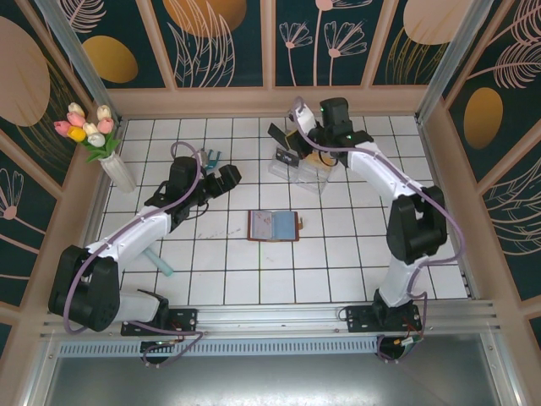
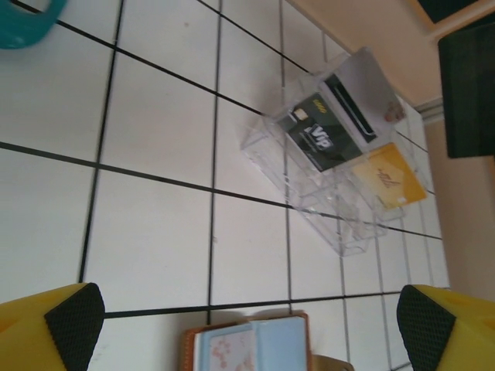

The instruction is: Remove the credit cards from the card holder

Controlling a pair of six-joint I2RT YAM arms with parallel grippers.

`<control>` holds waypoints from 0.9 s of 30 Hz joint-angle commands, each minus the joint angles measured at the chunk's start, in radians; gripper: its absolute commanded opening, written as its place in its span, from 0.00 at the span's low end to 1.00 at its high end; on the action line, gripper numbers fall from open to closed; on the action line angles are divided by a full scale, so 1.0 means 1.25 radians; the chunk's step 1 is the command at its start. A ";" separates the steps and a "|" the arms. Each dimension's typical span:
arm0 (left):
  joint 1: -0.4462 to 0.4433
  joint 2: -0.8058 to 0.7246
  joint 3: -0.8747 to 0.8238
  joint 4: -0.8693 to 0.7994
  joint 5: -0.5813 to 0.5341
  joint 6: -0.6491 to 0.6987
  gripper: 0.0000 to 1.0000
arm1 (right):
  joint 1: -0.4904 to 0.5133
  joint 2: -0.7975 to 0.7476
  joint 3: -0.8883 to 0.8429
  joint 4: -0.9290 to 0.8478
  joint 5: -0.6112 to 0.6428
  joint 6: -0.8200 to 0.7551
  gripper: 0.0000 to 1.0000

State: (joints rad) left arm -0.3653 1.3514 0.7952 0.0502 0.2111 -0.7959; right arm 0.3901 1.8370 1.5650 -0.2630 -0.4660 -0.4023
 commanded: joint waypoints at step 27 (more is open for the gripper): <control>0.006 0.089 0.052 -0.040 0.017 0.074 0.98 | -0.024 0.197 0.088 -0.130 0.059 -0.292 0.00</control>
State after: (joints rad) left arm -0.3653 1.4483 0.8433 -0.0036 0.2054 -0.7246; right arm 0.3672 2.0674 1.6619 -0.4118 -0.4217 -0.7326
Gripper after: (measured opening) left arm 0.985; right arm 0.066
